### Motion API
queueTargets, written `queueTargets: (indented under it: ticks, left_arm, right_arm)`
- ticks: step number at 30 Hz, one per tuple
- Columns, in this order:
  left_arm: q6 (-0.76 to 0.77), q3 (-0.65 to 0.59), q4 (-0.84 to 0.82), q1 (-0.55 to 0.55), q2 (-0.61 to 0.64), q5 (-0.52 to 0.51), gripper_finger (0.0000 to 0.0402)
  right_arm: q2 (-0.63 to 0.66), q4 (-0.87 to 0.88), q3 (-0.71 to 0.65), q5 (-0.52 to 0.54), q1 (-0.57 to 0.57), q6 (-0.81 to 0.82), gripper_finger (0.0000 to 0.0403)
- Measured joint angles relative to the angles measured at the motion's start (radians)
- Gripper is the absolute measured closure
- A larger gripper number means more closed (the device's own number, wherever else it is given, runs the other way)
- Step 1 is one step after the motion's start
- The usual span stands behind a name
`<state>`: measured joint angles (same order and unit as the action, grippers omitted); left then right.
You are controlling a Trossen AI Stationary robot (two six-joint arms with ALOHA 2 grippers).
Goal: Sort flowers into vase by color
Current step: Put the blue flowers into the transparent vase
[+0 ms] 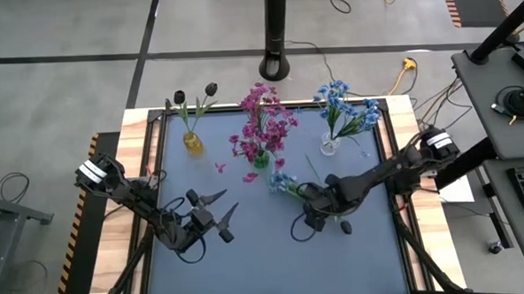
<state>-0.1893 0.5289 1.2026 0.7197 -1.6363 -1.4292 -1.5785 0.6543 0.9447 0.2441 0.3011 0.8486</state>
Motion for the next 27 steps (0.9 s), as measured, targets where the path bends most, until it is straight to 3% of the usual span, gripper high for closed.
queueTargets:
  ticks: [4, 14, 19, 22, 27]
  left_arm:
    - [0.004, 0.0, 0.0, 0.001, 0.0, 0.0, 0.0175]
    - [0.016, 0.0, 0.0, 0.001, 0.0, 0.0, 0.0175]
    - [0.016, 0.0, 0.0, 0.001, 0.0, 0.0, 0.0174]
    - [0.016, 0.0, 0.0, 0.001, 0.0, 0.0, 0.0174]
    - [0.016, 0.0, 0.0, 0.001, 0.0, 0.001, 0.0174]
  right_arm:
    - [-0.008, -0.019, 0.0, -0.019, 0.047, 0.039, 0.0343]
    - [-0.002, -0.052, 0.001, 0.022, 0.091, 0.017, 0.0223]
    - [-0.003, -0.086, 0.0, 0.128, 0.079, -0.174, 0.0186]
    - [-0.008, -0.123, -0.004, 0.132, 0.065, -0.296, 0.0168]
    - [-0.011, -0.212, -0.013, 0.123, 0.026, -0.344, 0.014]
